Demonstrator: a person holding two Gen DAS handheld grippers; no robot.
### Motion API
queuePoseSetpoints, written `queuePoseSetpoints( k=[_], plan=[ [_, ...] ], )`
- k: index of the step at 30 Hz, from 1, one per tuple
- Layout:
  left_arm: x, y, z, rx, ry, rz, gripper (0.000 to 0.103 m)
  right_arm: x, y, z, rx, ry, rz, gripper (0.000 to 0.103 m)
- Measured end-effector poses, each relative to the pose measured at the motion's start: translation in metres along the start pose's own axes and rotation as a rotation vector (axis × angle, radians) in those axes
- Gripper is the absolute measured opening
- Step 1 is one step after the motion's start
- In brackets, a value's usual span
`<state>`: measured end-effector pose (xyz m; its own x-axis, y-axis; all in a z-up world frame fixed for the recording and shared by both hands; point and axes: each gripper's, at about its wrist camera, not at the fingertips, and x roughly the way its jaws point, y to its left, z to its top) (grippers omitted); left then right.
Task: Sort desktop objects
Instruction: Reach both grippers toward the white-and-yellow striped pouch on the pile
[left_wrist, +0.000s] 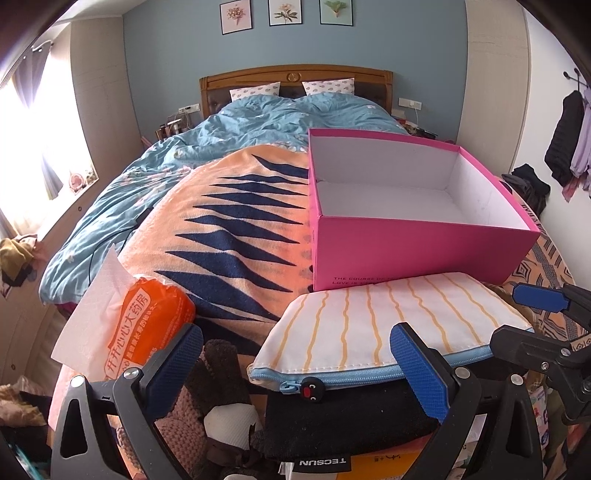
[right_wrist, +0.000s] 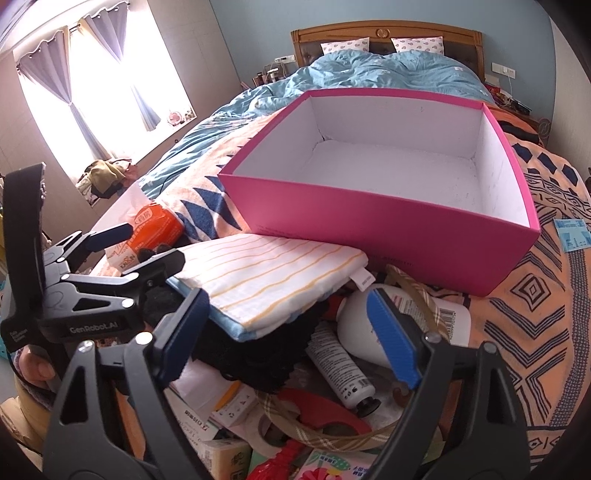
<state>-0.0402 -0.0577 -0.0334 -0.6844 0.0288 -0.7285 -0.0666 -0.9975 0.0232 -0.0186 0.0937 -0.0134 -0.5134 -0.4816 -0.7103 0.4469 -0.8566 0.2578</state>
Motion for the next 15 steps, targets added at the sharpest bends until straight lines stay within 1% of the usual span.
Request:
queuePoseSetpoints(
  k=[10,15],
  plan=[
    [0.004,0.001,0.001,0.006,0.008,-0.001,0.103,0.000,-0.002,0.001,0.006,0.009,0.019,0.088],
    [0.014,0.003,0.001,0.007,0.044,-0.027,0.103,0.004,-0.004,0.004,0.018,0.036,0.023,0.088]
  ],
)
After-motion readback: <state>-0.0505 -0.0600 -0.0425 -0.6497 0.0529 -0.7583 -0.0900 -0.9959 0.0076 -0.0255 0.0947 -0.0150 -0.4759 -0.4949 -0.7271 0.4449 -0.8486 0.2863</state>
